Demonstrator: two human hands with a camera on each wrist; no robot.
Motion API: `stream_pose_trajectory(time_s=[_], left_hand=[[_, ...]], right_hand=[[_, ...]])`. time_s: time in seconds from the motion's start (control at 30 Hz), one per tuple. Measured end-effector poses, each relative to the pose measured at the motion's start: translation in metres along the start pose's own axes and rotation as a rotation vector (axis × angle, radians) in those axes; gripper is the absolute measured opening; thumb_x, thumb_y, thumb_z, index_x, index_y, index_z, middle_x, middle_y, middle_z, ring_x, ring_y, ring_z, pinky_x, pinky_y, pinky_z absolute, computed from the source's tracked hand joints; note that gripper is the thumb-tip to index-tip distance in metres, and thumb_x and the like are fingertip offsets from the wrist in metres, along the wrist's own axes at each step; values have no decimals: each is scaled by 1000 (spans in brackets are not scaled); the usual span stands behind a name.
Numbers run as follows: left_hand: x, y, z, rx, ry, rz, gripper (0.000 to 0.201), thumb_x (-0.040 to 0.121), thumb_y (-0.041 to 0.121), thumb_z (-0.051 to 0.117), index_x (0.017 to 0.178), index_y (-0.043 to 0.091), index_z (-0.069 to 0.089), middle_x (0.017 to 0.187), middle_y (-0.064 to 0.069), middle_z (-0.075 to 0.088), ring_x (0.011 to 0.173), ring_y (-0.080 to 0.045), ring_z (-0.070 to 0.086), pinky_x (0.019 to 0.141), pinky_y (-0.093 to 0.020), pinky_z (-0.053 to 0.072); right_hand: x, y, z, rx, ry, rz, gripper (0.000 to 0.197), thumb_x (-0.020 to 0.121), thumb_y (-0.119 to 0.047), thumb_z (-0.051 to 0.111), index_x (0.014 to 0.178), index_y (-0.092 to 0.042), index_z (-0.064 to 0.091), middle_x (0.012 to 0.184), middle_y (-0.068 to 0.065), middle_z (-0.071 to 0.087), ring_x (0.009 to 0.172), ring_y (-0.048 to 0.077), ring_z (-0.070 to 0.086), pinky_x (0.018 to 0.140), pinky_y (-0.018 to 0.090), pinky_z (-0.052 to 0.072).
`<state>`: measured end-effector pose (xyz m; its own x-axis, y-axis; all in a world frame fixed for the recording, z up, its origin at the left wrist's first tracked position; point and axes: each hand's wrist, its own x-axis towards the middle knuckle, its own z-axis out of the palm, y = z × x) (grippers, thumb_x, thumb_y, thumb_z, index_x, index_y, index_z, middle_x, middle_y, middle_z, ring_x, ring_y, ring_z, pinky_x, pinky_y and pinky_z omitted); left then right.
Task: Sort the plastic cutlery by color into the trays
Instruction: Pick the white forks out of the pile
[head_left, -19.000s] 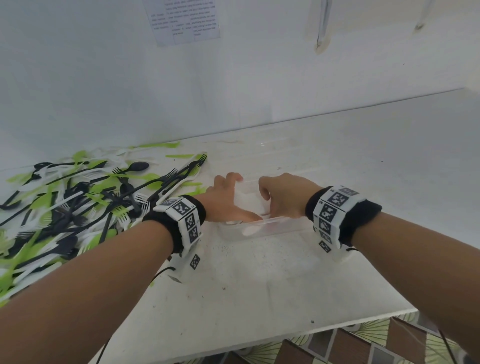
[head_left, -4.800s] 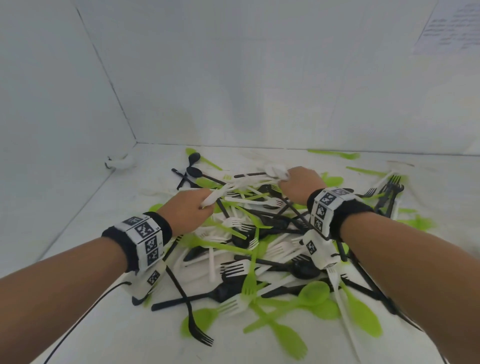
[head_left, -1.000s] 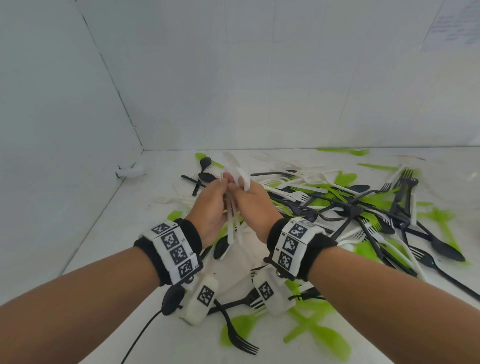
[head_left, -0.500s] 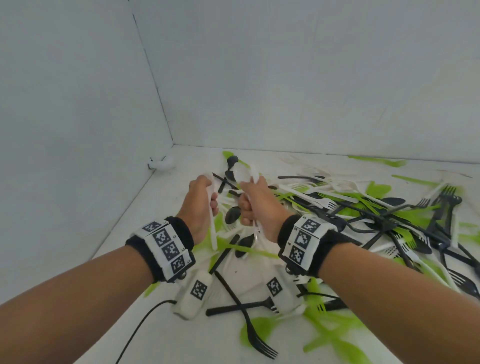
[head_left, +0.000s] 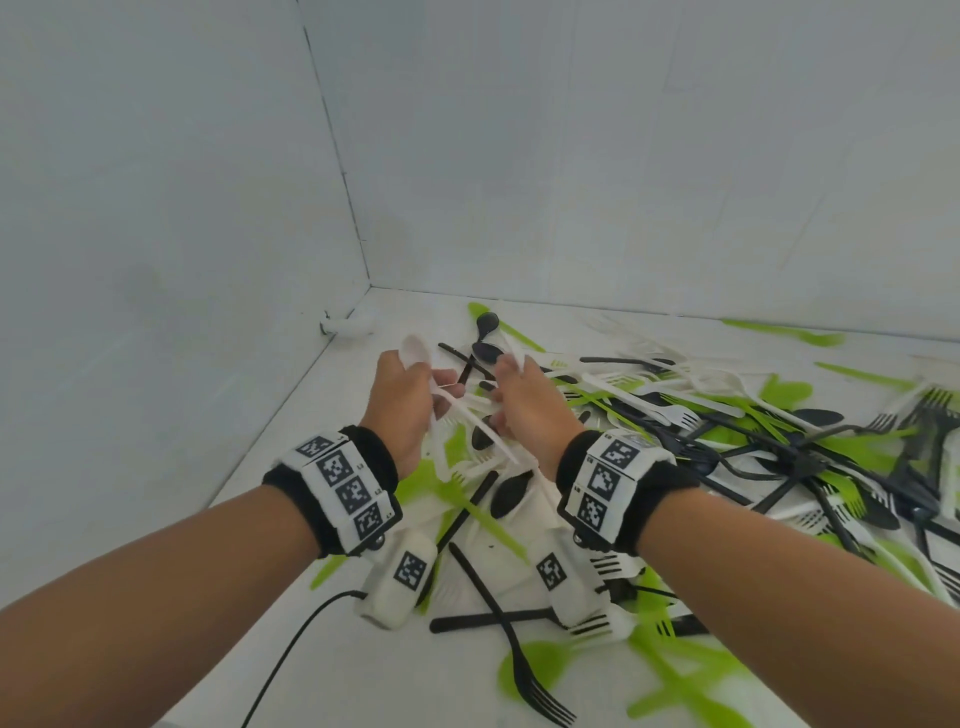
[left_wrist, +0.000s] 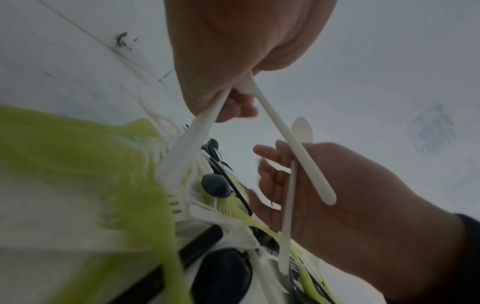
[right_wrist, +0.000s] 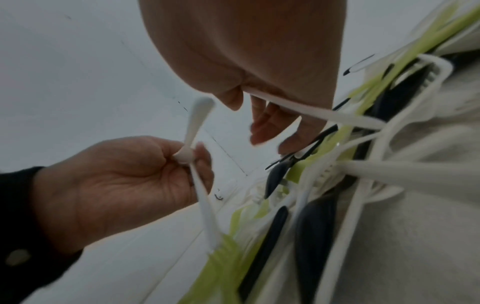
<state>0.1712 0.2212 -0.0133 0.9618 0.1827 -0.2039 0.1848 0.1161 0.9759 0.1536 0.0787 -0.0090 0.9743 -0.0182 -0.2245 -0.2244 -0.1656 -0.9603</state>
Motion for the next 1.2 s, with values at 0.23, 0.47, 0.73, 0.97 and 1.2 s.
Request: stream_pose_trajectory(time_s=[0.23,0.47,0.73,0.97,1.2], left_hand=[[5,-5,-3,92,18,40,31,104,38,47,123,15,42,86,-1,43,67,-13,41,65,-30,39],[4,-3,11,-15,-65,-76,49,99,46,60,126,17,33,110,-8,57,87,-19,57,80,-38,51],[20,-1,2,-53,-64,-78,31,100,8,41,129,0,42,108,-20,56,85,-24,63,71,-36,54],[39,12,-2,-12,55,-15,23,98,7,36,120,9,44,97,-9,53,67,-17,54,65,-33,50],[53,11,-7,42,7,-5,14,97,6,40,104,17,45,94,-6,49,61,-14,44,60,-28,42]], right_hand=[[1,3,5,-5,-122,-15,48,103,-54,31,137,-23,46,140,-1,36,95,18,57,98,39,46],[18,13,26,-273,106,-407,10,98,-27,57,96,-31,66,88,-2,64,86,18,64,83,45,55],[31,2,19,-506,19,-523,24,98,-29,57,84,-22,76,78,-9,65,84,9,59,76,28,44],[94,3,-22,-982,1,-254,32,100,-23,43,119,-32,67,117,0,61,109,25,59,94,41,51],[131,3,-33,-1282,0,-137,32,100,-36,40,96,-16,66,110,6,60,96,28,58,85,39,53]])
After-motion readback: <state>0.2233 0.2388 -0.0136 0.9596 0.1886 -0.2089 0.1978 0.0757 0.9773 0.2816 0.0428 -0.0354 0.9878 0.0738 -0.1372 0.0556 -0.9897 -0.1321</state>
